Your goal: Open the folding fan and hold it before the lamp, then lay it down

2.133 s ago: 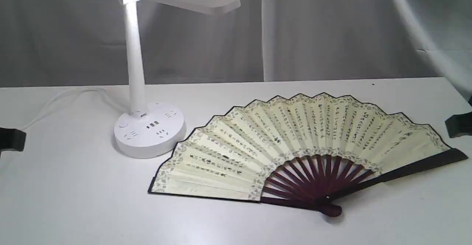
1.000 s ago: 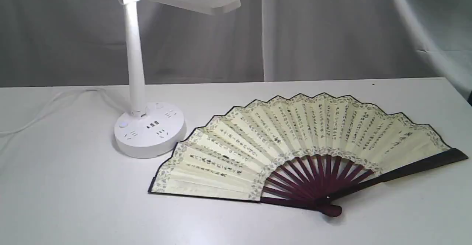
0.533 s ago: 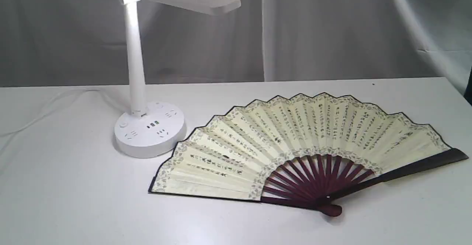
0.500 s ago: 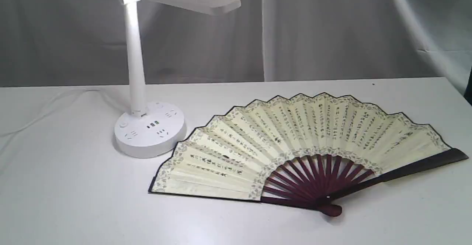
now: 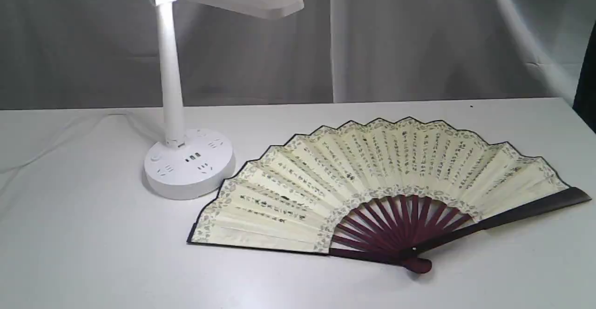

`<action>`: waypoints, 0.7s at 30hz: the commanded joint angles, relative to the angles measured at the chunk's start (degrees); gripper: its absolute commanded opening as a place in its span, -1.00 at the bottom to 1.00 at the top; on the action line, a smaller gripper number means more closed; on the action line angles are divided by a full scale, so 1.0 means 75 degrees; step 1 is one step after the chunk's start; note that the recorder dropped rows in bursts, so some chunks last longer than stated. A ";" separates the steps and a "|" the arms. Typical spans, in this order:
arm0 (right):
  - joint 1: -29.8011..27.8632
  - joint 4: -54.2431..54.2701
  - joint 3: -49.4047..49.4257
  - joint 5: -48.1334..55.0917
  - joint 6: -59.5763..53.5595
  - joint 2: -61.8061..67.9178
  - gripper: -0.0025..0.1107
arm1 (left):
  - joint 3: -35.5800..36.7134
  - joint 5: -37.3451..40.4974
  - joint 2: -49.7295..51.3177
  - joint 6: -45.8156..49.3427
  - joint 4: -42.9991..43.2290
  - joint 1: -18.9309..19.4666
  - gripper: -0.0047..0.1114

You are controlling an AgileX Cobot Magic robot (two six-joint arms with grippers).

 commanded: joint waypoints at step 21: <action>0.0329 -0.0593 0.1074 -0.2909 0.0762 -0.0021 -0.96 | 0.2791 -0.3426 0.0003 -0.0023 -0.0317 -0.0035 -0.92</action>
